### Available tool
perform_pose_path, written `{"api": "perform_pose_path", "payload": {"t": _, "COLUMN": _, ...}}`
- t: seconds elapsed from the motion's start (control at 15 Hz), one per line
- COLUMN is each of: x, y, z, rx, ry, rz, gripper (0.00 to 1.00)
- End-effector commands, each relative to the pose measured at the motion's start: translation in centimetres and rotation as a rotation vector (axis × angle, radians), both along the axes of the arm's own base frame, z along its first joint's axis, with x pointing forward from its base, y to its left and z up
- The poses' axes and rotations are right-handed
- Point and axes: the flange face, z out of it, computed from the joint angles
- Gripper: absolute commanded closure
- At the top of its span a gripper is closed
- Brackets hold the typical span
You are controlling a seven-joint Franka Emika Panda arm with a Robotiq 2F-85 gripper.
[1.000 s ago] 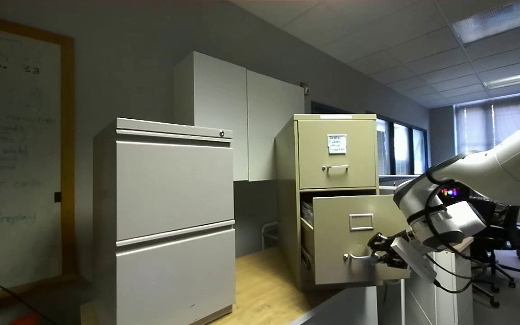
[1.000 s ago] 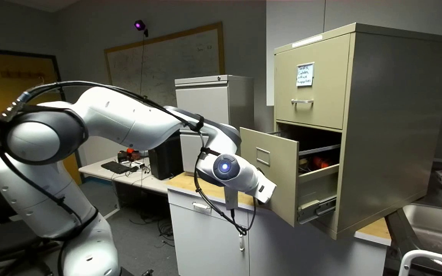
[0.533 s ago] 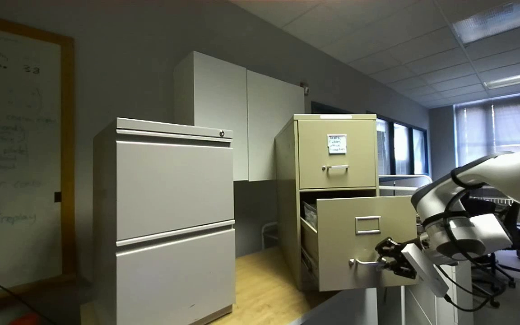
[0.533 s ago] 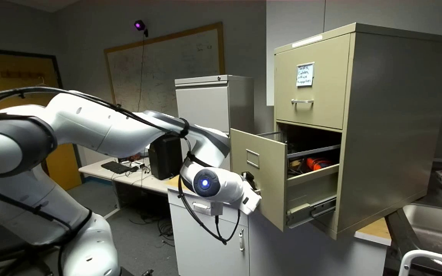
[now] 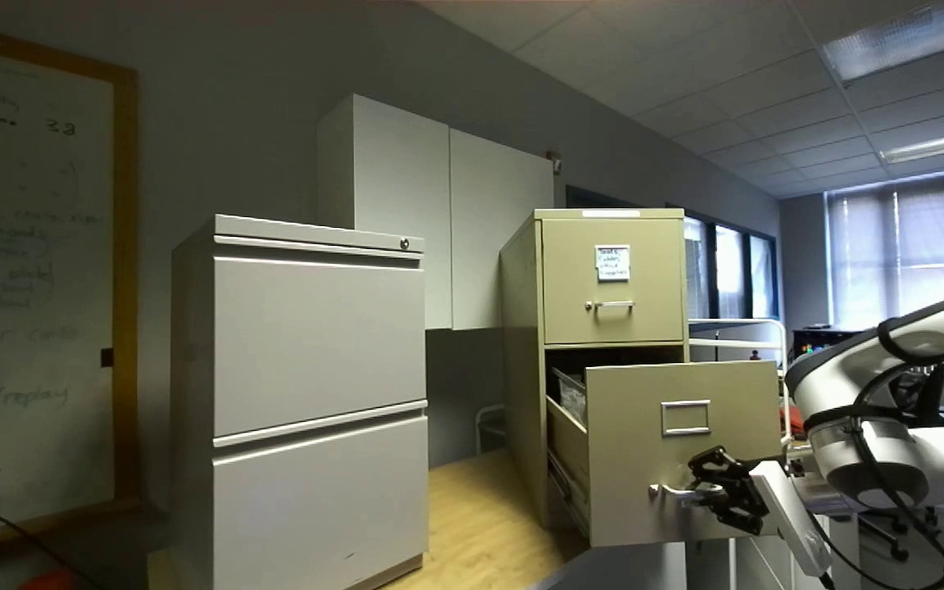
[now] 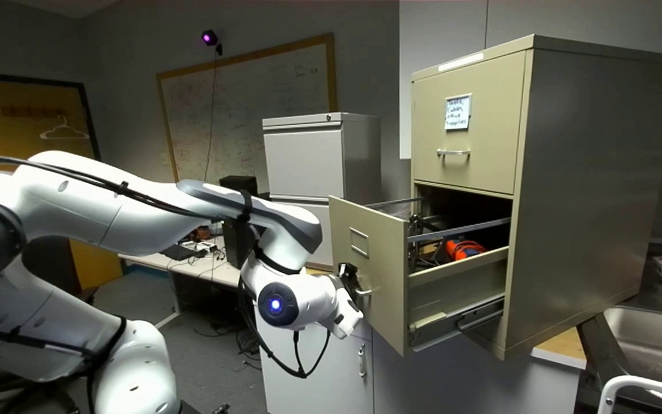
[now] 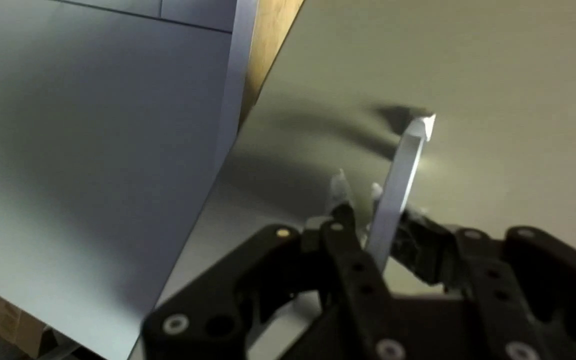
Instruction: Open the bottom drawer of the cabinet on the right
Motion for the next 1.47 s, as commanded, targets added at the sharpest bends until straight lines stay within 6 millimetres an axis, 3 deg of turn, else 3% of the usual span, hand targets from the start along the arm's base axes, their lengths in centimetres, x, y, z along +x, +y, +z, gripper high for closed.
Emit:
{"api": "perform_pose_path", "payload": {"t": 0.0, "x": 2.9, "y": 3.5, "z": -2.5, "rx": 0.082, "ry": -0.017, "rz": 0.149, "gripper": 0.95}}
{"api": "perform_pose_path", "payload": {"t": 0.2, "x": 3.5, "y": 3.7, "z": -3.2, "rx": 0.154, "ry": -0.039, "rz": 0.178, "gripper": 0.95}}
{"api": "perform_pose_path", "payload": {"t": 0.27, "x": 3.5, "y": 3.5, "z": -3.4, "rx": 0.174, "ry": -0.047, "rz": 0.184, "gripper": 0.57}}
{"api": "perform_pose_path", "payload": {"t": 0.33, "x": 3.4, "y": 3.3, "z": -3.7, "rx": 0.194, "ry": -0.056, "rz": 0.19, "gripper": 0.57}}
{"api": "perform_pose_path", "payload": {"t": 0.53, "x": 3.7, "y": 3.0, "z": -5.4, "rx": 0.256, "ry": -0.051, "rz": 0.212, "gripper": 0.35}}
{"api": "perform_pose_path", "payload": {"t": 0.67, "x": 1.3, "y": 4.8, "z": -7.2, "rx": 0.303, "ry": -0.046, "rz": 0.236, "gripper": 0.2}}
{"api": "perform_pose_path", "payload": {"t": 0.8, "x": 3.6, "y": 2.8, "z": -7.4, "rx": 0.344, "ry": -0.054, "rz": 0.247, "gripper": 0.05}}
{"api": "perform_pose_path", "payload": {"t": 0.93, "x": 3.3, "y": 2.6, "z": -8.0, "rx": 0.392, "ry": -0.061, "rz": 0.254, "gripper": 0.0}}
{"api": "perform_pose_path", "payload": {"t": 1.2, "x": 2.5, "y": 3.4, "z": -8.9, "rx": 0.51, "ry": -0.049, "rz": 0.311, "gripper": 0.0}}
{"api": "perform_pose_path", "payload": {"t": 1.4, "x": 2.9, "y": 4.3, "z": -9.2, "rx": 0.508, "ry": 0.105, "rz": 0.351, "gripper": 0.0}}
